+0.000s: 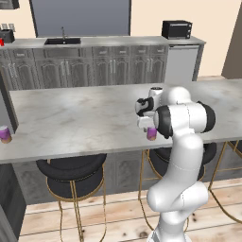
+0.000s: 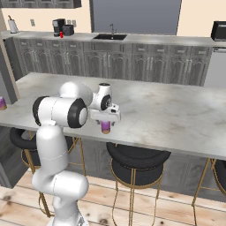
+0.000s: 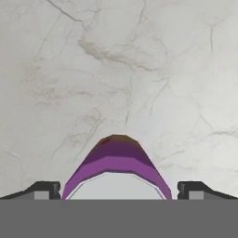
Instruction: Four empty soda cans are scattered around the kitchen. Gather all the cans and cluster them next to the stove for recycling.
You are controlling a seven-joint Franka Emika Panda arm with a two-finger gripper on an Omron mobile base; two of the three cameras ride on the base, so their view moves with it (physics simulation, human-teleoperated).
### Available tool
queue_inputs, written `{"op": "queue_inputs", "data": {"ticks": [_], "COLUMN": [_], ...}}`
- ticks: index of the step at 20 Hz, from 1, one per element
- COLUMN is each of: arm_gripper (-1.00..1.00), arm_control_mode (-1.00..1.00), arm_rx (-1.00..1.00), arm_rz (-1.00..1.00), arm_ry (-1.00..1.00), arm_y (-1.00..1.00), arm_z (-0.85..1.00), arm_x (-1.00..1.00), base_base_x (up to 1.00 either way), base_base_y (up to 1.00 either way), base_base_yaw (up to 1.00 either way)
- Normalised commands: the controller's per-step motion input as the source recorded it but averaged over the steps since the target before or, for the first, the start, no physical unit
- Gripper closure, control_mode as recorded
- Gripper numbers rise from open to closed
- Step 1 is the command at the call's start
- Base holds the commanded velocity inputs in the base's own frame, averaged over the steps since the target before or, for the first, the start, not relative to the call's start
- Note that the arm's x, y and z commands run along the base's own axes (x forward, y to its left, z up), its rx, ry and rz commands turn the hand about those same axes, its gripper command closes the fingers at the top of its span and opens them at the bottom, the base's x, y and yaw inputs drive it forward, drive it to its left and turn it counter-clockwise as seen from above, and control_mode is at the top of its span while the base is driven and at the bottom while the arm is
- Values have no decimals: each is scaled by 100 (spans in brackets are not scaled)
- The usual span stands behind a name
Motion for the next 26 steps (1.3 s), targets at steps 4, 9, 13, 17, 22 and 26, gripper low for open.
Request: {"op": "queue_inputs", "data": {"ticks": [4,9,13,17,22,26], "arm_gripper": [-100,100,100,100,100,100], "arm_control_mode": [-100,-100,-100,-100,-100,-100], "arm_rx": [0,0,0,0,1,1], "arm_rz": [-1,-1,-1,0,0,0], "arm_ry": [0,0,1,-1,-8,-7], "arm_y": [0,0,-2,1,19,37], "arm_z": [-8,-11,-7,-1,26,44], "arm_x": [0,2,1,-3,-32,-29], "base_base_x": [0,0,0,0,0,0], "base_base_y": [0,0,0,0,0,0], "base_base_yaw": [0,0,0,0,0,0]}}
